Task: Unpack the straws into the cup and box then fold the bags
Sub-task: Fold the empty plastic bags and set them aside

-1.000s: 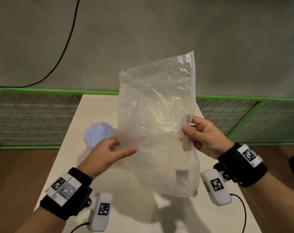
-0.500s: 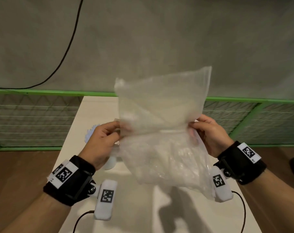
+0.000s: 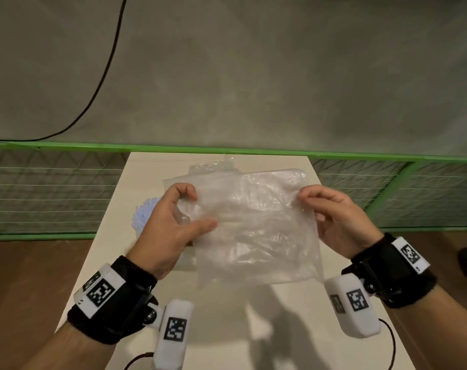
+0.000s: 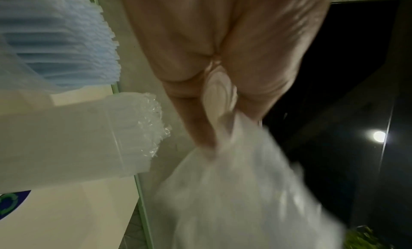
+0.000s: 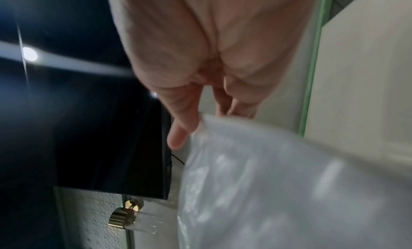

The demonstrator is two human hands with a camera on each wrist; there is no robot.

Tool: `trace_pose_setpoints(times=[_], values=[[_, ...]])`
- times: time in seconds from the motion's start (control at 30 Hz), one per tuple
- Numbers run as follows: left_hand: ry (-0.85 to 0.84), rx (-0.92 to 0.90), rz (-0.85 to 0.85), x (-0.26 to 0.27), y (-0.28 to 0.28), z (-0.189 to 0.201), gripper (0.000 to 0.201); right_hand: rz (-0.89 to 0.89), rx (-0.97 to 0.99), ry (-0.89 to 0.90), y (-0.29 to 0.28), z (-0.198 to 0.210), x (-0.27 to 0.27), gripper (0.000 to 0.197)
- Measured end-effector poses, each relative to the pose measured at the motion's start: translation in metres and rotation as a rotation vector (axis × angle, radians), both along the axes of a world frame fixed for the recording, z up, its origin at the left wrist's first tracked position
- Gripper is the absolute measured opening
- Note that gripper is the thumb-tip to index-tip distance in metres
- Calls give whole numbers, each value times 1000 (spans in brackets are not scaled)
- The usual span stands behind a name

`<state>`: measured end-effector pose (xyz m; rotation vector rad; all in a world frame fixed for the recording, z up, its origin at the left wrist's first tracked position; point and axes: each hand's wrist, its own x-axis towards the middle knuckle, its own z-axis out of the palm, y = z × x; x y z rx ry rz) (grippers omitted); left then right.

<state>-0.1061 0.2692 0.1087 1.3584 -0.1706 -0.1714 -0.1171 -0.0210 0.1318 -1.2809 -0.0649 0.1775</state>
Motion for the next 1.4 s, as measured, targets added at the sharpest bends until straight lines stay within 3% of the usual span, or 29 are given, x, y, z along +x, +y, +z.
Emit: trace_pose_setpoints(times=[0.1, 0.17, 0.23, 0.3, 0.33, 0.37, 0.47, 0.6, 0.73, 0.8, 0.9, 1.0, 1.1, 1.17, 1.23, 1.3, 1.33, 1.4], values=[[-130, 50, 90, 4, 1, -2, 50, 155, -49, -17, 11, 1, -14, 22], [-140, 101, 126, 3, 4, -3, 57, 172, -155, -41, 15, 1, -17, 45], [-126, 114, 134, 2, 5, -1, 44, 54, -247, -53, 16, 0, -15, 57], [-85, 45, 90, -1, 2, 2, 19, -53, -270, -90, 17, 0, -11, 44], [-69, 60, 67, -3, 0, 4, 31, -55, -264, -115, 20, -1, -10, 35], [-88, 132, 60, -4, -1, 4, 51, -40, -291, -151, 22, -1, -11, 41], [-203, 384, 73, -9, -4, 9, 85, -52, -471, -273, 27, -3, -10, 79], [-271, 589, 129, -10, -9, 15, 87, -123, -780, -388, 31, -3, -6, 95], [-400, 761, 155, -11, -31, 19, 86, -242, -1276, -492, 66, 2, -11, 96], [-405, 837, 168, -10, -43, 20, 87, -246, -1371, -528, 84, 8, -17, 96], [-393, 877, 155, -8, -54, 20, 90, -239, -1283, -609, 100, 9, -21, 95], [-450, 665, 151, -4, -55, 20, 74, -74, -1069, -692, 105, 2, -26, 99], [-442, 401, 75, -2, -48, 20, 48, 160, -802, -570, 98, 6, -31, 101], [-407, 352, 35, 1, -41, 13, 43, 252, -626, -470, 92, 12, -31, 95], [-428, 425, 39, 1, -35, 5, 46, 102, -644, -512, 85, 20, -25, 81], [-464, 470, 27, -1, -32, 1, 55, -225, -830, -626, 73, 25, -13, 64], [-469, 462, 15, -2, -32, 0, 58, -306, -895, -609, 66, 27, -7, 62], [-467, 451, 13, -4, -32, -1, 61, -229, -859, -424, 61, 29, 1, 60]])
